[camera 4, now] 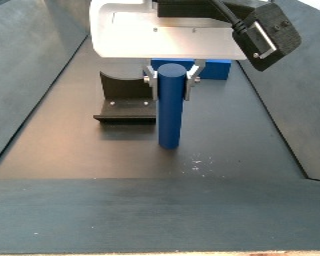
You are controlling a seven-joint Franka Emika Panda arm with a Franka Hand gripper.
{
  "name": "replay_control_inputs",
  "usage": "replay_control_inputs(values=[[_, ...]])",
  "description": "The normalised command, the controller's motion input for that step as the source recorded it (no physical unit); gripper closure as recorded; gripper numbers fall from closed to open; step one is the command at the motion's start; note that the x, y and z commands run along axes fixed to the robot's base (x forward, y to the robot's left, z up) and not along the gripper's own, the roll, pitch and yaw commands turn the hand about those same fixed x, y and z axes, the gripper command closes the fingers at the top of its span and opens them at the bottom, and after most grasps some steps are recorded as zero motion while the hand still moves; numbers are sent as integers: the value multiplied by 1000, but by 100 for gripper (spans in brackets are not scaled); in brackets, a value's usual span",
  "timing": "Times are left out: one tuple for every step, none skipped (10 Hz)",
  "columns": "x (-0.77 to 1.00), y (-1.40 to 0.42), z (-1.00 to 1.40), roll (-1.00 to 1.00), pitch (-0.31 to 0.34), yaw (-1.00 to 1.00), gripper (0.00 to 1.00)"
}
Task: Pick up the round object. Move up. Move to above the board. Insert the round object.
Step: Pick up the round object, then move up, then move to above the board.
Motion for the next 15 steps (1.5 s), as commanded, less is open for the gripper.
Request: replay_control_inputs(values=[[0,0,0,0,0,0,100],[0,0,0,0,0,0,100],[0,0,0,0,0,0,100],[0,0,0,0,0,0,100],[0,0,0,0,0,0,100],[0,0,0,0,0,0,100],[0,0,0,0,0,0,100],[0,0,833,0,0,0,100],[-52,95,771,1,30,54,100],[-48,61,646,-2,50,38,100],[-25,33,433,7,53,17,100],[-11,26,259,14,60,8,100],[-413,5,1000,-55,-311,-59,100],[-428,2,1000,-53,-305,-64,100],[-433,-2,1000,-50,-268,-71,100]])
